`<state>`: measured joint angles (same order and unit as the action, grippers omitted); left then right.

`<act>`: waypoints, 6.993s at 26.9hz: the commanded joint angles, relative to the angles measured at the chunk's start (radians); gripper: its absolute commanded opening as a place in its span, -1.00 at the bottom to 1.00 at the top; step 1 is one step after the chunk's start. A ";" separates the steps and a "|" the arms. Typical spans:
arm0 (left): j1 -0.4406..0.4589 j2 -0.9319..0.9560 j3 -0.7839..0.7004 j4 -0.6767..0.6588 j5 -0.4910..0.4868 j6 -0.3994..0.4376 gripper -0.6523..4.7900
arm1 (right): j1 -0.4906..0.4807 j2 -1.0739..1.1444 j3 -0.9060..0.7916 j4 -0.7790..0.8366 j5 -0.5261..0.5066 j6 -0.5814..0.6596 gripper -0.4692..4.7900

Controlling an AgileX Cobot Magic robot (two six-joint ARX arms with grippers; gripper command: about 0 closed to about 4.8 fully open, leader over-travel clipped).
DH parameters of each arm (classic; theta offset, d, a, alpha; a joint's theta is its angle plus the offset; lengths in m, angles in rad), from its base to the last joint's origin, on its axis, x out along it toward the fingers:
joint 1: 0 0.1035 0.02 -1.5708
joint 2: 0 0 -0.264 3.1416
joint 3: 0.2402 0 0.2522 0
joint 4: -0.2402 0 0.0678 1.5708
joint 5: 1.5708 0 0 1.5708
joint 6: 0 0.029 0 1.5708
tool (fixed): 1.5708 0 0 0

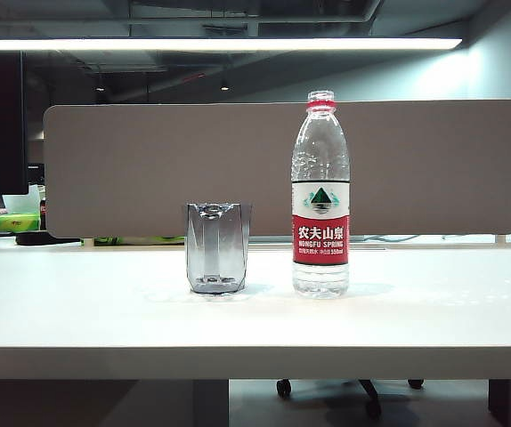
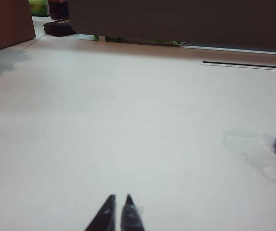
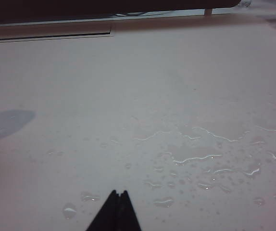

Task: Pick up the mineral water bottle on the table and pour water into the mug until it's half full.

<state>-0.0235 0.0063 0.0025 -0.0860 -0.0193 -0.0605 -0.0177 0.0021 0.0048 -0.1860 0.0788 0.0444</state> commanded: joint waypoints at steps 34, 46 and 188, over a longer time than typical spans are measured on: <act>-0.007 0.276 0.394 -0.145 0.630 -0.070 -0.68 | 0.148 0.678 0.820 -0.138 -0.484 -0.285 -0.13; -0.007 0.280 0.395 -0.224 0.625 -0.050 -0.68 | 0.355 1.278 0.376 1.001 -0.257 0.010 0.86; -0.006 0.279 0.395 -0.183 0.554 -0.043 -0.68 | 0.663 1.876 1.416 -0.081 0.759 -1.175 0.12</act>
<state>-0.0299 0.2840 0.3893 -0.2752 0.5373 -0.1081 0.6418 1.8885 1.4109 -0.3092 0.8337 -1.1343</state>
